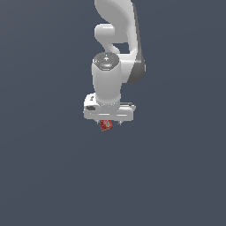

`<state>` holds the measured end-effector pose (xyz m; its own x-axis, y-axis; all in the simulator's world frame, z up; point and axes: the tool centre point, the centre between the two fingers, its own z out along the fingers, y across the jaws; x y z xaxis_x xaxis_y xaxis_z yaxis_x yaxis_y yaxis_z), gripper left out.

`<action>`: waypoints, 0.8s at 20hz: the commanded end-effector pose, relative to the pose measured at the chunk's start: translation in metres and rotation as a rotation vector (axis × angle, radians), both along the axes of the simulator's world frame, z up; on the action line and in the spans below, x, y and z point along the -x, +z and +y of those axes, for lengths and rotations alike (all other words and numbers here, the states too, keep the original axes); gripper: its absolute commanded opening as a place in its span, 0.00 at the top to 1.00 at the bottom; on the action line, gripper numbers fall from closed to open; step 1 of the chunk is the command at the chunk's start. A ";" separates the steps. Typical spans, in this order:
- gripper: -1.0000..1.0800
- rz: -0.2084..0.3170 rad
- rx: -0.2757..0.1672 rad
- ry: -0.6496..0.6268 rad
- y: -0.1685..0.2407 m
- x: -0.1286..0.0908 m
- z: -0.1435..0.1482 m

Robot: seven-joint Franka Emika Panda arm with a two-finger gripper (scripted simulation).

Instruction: Pick up the object and move it to a goal position.

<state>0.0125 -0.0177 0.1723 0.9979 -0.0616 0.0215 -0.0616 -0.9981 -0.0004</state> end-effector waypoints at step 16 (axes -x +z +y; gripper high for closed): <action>0.04 -0.030 0.000 0.008 0.013 -0.006 -0.008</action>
<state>0.0189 -0.0251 0.1870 0.9970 -0.0567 0.0524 -0.0567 -0.9984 -0.0023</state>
